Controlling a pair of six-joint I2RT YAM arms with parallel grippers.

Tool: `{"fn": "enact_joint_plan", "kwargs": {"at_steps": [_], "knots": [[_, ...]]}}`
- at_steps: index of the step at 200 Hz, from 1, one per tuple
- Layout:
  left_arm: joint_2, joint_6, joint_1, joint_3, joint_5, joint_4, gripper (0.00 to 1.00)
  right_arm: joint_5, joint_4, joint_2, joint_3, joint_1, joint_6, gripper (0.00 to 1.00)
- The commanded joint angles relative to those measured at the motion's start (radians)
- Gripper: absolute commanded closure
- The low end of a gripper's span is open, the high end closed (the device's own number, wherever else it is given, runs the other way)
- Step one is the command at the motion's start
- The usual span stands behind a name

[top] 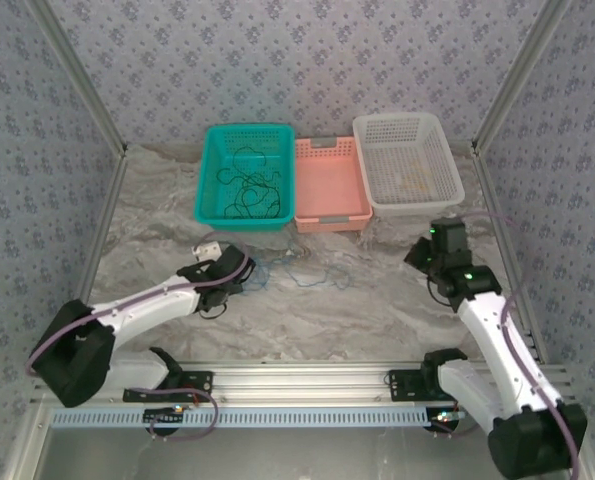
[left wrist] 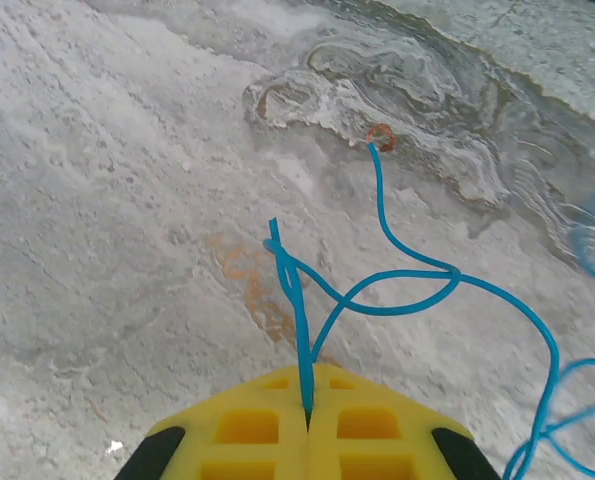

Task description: Untangle the cables

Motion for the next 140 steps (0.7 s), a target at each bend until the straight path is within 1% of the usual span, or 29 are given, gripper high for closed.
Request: {"fn": "enact_joint_plan", "kwargs": {"at_steps": [1, 12, 17, 32, 45, 70, 92, 109, 119, 140], "knots": [[-0.029, 0.047, 0.009, 0.000, 0.060, 0.008, 1.00, -0.036, 0.051, 0.087, -0.020, 0.182, -0.069, 0.74], [-0.041, 0.059, 0.013, 0.003, 0.059, -0.005, 1.00, -0.085, 0.110, 0.149, -0.025, 0.241, -0.105, 0.59], [-0.046, 0.063, 0.017, 0.004, 0.060, -0.009, 1.00, -0.098, 0.122, 0.176, -0.018, 0.263, -0.123, 0.54], [-0.063, 0.081, 0.031, -0.001, 0.072, -0.013, 1.00, -0.096, 0.131, 0.276, 0.024, 0.329, -0.198, 0.44], [-0.076, 0.089, 0.043, -0.004, 0.082, -0.016, 1.00, -0.080, 0.139, 0.363, 0.063, 0.381, -0.277, 0.37], [-0.085, 0.103, 0.058, -0.007, 0.095, -0.017, 1.00, -0.078, 0.118, 0.534, 0.163, 0.438, -0.416, 0.32], [-0.083, 0.109, 0.064, -0.009, 0.103, -0.015, 1.00, -0.075, 0.101, 0.668, 0.240, 0.446, -0.465, 0.32], [-0.077, 0.111, 0.065, -0.010, 0.111, -0.009, 1.00, -0.064, 0.117, 0.742, 0.274, 0.451, -0.490, 0.38], [-0.073, 0.113, 0.065, -0.009, 0.113, -0.008, 1.00, -0.047, 0.115, 0.782, 0.297, 0.451, -0.497, 0.43], [-0.068, 0.114, 0.065, -0.008, 0.111, -0.011, 1.00, -0.025, 0.098, 0.850, 0.341, 0.451, -0.493, 0.62]]}}
